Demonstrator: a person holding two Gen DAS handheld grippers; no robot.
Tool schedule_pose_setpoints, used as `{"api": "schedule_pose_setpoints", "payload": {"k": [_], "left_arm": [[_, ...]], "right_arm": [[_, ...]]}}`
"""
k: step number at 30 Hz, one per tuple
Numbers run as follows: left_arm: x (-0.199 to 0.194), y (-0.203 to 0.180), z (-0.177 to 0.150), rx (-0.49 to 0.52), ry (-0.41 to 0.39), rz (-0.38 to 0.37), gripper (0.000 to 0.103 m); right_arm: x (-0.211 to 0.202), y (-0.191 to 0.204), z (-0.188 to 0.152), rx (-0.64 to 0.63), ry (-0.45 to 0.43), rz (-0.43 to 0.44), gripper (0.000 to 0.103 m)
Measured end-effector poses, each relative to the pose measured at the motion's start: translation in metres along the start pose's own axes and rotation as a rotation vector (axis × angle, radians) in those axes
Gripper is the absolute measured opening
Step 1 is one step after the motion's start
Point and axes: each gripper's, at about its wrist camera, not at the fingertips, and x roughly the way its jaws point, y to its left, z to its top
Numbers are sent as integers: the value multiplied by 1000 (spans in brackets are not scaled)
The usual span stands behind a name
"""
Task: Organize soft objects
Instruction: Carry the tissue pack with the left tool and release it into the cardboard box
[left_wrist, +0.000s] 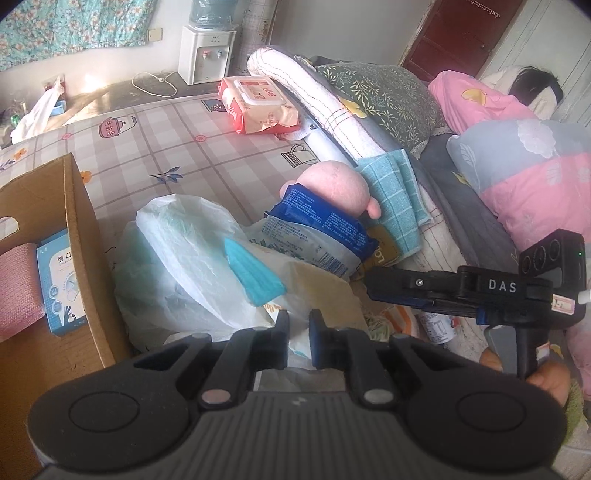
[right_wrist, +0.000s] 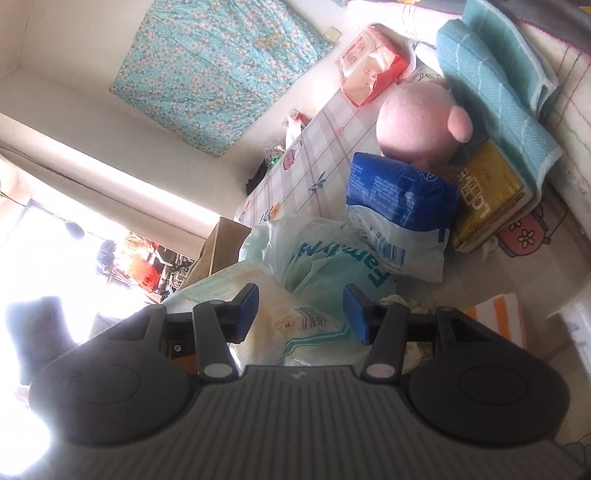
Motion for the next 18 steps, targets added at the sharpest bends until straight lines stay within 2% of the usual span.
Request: {"api": "schedule_pose_setpoints", "payload": {"k": [5,10,18], "left_arm": [[-10,5,-3,-9,-46,-41,10],[-28,11,-5,-29,-96,-83,10],[-76,32,-20,-89,-184,-74,10]], "right_arm": [[15,13,-4,-2,6,3,51],[3,32,-4,-37,-37,15,51],[4,76,-8,-108,-18,95,51]]}}
